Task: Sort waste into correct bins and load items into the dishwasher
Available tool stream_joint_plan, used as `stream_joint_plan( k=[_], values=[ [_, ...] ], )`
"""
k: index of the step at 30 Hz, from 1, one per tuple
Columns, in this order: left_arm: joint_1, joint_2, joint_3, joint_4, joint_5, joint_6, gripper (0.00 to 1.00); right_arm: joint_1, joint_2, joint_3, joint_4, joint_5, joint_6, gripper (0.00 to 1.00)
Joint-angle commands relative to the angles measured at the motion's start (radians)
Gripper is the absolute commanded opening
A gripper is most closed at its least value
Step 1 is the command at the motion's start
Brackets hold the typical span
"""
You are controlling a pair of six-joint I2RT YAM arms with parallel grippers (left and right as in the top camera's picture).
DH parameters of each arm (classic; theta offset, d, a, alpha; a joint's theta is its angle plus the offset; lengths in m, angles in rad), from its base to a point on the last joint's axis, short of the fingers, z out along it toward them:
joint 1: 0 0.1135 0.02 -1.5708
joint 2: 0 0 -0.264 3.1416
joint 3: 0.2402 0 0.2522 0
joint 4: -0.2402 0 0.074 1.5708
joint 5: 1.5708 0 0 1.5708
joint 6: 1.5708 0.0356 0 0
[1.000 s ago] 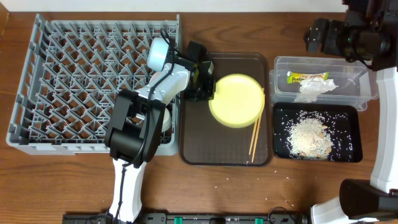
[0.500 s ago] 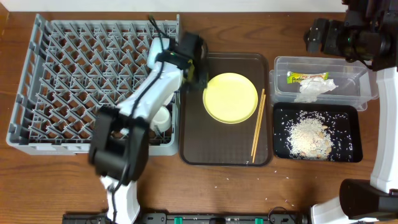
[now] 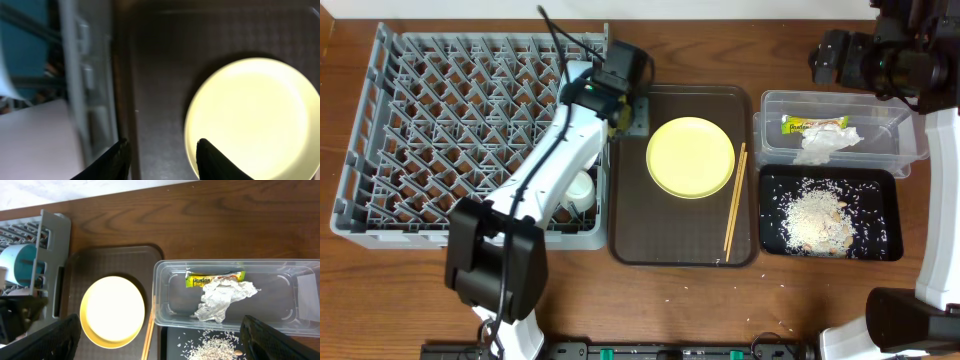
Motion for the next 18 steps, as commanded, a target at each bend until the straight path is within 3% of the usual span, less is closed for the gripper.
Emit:
stream_joint_plan(
  k=[1, 18],
  values=[
    [-0.031, 0.056, -0.002, 0.0, -0.022, 0.011, 0.46, 0.008, 0.002, -0.002, -0.001, -0.001, 0.011, 0.99],
    [-0.086, 0.268, -0.002, 0.048, -0.023, 0.01, 0.52, 0.008, 0.002, -0.002, -0.001, -0.001, 0.011, 0.99]
  ],
)
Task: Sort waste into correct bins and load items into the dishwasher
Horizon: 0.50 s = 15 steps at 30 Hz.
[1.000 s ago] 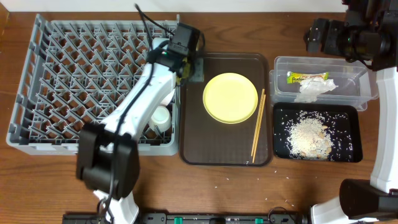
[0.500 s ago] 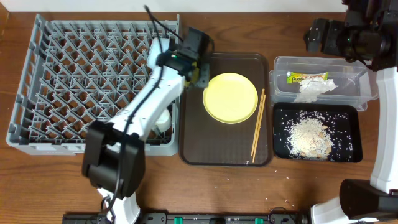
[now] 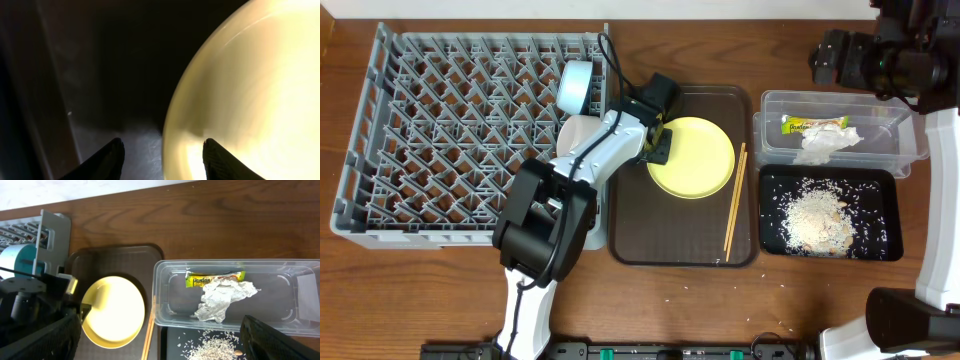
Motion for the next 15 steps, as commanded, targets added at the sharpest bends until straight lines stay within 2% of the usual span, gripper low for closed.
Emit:
stream_joint_plan(
  k=[1, 5, 7, 10, 15],
  values=[
    [-0.011, 0.036, -0.002, 0.005, -0.019, 0.01, 0.52, 0.008, 0.002, -0.002, -0.001, -0.001, 0.011, 0.99],
    [-0.017, 0.066, -0.002, 0.029, 0.04, 0.01, 0.51, 0.008, 0.002, -0.002, -0.001, -0.001, 0.011, 0.99],
    [-0.016, 0.083, -0.002, 0.037, 0.064, 0.01, 0.36, 0.008, 0.003, -0.002, -0.001, -0.001, 0.011, 0.99],
    [-0.014, 0.09, -0.002, 0.037, 0.068, 0.01, 0.08, 0.008, 0.003, -0.002, -0.001, -0.001, 0.011, 0.99],
    [-0.005, 0.085, -0.002, 0.034, 0.076, 0.01, 0.07, 0.008, 0.003, -0.002, -0.001, -0.001, 0.011, 0.99]
  ],
)
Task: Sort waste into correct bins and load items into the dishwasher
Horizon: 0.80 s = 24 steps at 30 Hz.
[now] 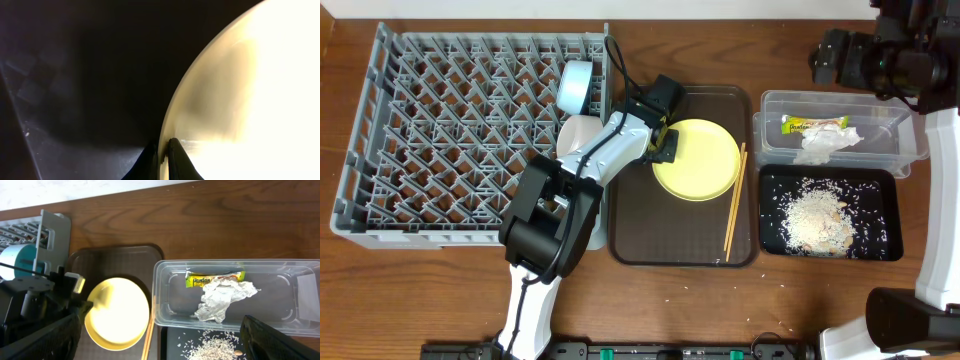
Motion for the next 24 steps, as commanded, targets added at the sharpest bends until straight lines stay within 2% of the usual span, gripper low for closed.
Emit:
stream_joint_plan(
  k=[1, 10, 24],
  values=[
    [0.011, 0.047, -0.008, -0.017, 0.024, 0.01, 0.07, 0.008, 0.002, -0.002, -0.001, -0.001, 0.011, 0.99],
    [0.098, -0.056, -0.008, -0.002, 0.226, 0.015, 0.07, 0.008, 0.002, -0.002, -0.001, -0.001, 0.011, 0.99],
    [0.196, -0.065, -0.008, -0.012, 0.505, 0.024, 0.07, 0.008, 0.002, -0.002, -0.001, -0.001, 0.011, 0.99]
  ],
)
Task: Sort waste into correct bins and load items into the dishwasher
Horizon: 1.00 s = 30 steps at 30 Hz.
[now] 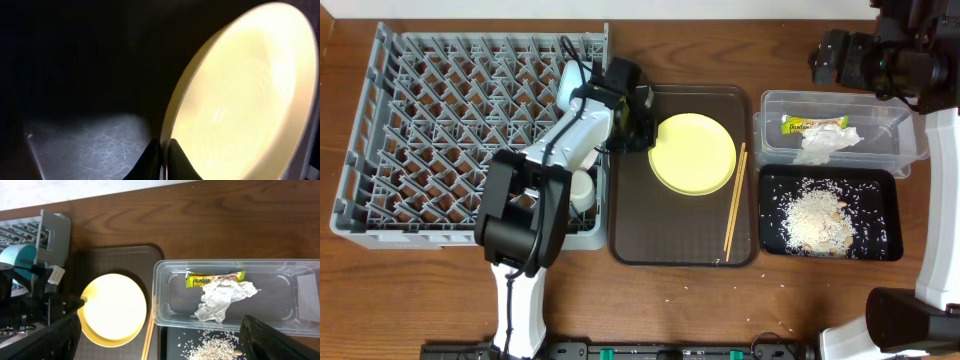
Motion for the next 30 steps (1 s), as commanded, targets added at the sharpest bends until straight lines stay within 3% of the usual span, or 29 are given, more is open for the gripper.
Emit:
stream_joint_plan(
  k=[1, 19, 30],
  values=[
    [0.029, -0.036, -0.007, -0.005, 0.122, 0.024, 0.07, 0.008, 0.002, -0.002, -0.001, -0.001, 0.011, 0.99],
    [0.092, -0.078, -0.006, 0.034, 0.357, 0.031, 0.07, 0.008, 0.003, -0.002, -0.001, -0.001, 0.011, 0.99],
    [0.251, -0.352, -0.006, 0.035, 0.31, 0.008, 0.07, 0.008, 0.003, -0.002, -0.001, -0.001, 0.011, 0.99]
  ],
)
